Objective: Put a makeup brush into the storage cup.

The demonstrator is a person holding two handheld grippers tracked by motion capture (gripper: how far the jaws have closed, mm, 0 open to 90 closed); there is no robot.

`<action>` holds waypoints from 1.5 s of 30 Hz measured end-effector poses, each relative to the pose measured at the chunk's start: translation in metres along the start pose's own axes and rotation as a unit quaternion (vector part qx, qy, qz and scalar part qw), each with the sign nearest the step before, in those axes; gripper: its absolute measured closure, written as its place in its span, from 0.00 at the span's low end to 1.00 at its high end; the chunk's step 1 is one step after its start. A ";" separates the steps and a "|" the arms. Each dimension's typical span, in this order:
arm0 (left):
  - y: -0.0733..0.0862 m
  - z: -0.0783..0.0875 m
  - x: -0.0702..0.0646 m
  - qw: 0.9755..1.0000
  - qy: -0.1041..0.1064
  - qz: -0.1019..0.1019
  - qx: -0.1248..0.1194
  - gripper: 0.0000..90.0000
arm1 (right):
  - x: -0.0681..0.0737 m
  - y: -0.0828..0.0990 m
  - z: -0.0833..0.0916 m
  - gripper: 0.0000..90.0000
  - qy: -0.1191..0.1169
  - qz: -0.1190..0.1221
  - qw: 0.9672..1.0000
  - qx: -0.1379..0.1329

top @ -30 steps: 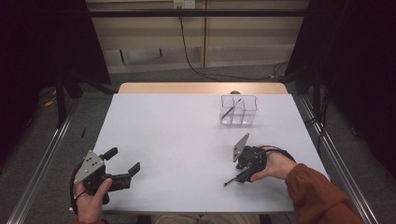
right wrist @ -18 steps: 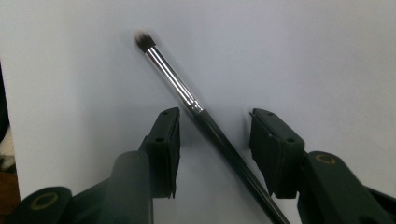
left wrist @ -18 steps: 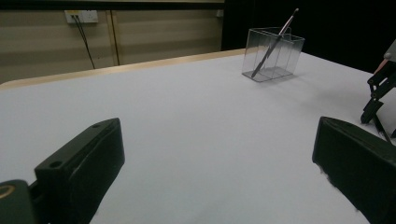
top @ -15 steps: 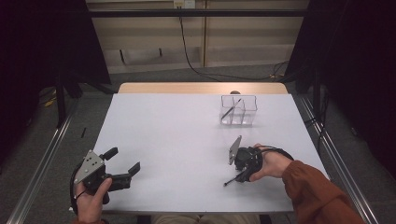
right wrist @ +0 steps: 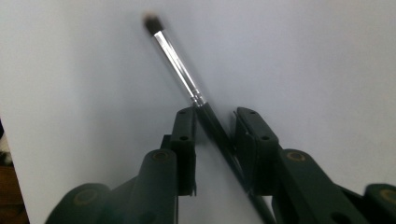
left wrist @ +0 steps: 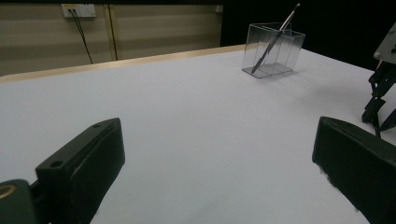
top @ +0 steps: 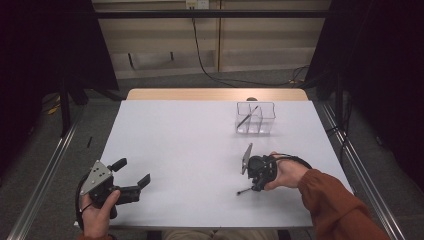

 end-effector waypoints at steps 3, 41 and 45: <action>0.000 0.000 0.000 1.000 0.000 0.000 -0.001 0.03 | 0.001 -0.002 0.000 0.82 0.005 0.007 1.000 0.010; -0.001 0.000 0.001 1.000 -0.004 0.001 -0.002 0.03 | 0.002 0.007 0.023 0.95 -0.021 -0.040 0.993 -0.110; -0.001 -0.001 0.002 1.000 -0.005 0.001 -0.002 0.03 | 0.001 0.009 0.036 0.95 -0.014 -0.044 0.987 -0.153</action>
Point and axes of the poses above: each handheld gripper's, and its own axes: z roughly backward along the jaws, y roughly out of its underside, x roughly to its left, the point moved 5 cm from there along -z, roughly forward along the jaws, and after that the axes turned 4 degrees about -y, right-handed, at the moved point
